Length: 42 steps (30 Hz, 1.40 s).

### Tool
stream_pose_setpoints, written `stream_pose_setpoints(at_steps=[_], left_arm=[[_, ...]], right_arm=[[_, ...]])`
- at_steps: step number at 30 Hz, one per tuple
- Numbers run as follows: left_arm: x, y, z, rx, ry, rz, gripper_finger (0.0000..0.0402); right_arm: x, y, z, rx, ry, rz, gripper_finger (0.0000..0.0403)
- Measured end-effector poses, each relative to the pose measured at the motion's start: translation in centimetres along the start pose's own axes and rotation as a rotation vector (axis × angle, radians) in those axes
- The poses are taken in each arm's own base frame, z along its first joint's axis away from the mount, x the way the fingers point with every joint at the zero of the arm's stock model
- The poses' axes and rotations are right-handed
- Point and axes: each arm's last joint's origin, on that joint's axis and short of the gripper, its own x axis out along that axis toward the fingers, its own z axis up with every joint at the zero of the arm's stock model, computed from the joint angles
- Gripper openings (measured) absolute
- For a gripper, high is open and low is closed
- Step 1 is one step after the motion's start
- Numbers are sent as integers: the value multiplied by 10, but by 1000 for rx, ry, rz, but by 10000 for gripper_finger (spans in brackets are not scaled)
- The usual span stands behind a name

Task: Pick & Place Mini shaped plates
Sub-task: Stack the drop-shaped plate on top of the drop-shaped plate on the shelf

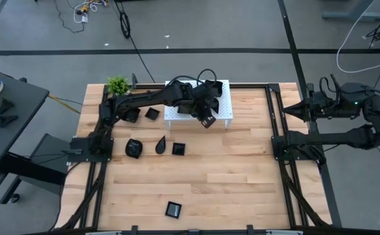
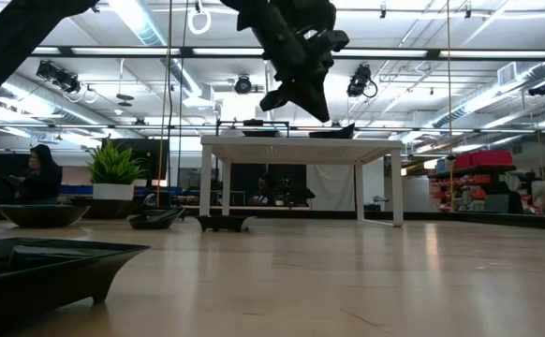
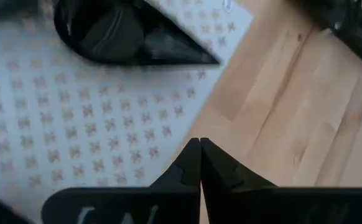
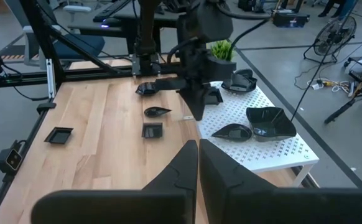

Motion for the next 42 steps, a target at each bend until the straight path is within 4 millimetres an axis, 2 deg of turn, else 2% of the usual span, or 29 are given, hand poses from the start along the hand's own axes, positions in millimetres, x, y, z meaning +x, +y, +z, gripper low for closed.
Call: stream_pose_setpoints(at_steps=[12,21,32,42], left_arm=[[16,2,2,30,-13,-10,1],[15,-1,11,37,-106,-41,1],[26,-4,9,32,-95,-70,1],[19,-14,8,38,-88,-82,1]], right_arm=[[0,0,0,0,0,0,20],[0,0,0,0,-1,0,20],[0,0,0,0,0,0,20],[0,0,0,0,0,0,20]])
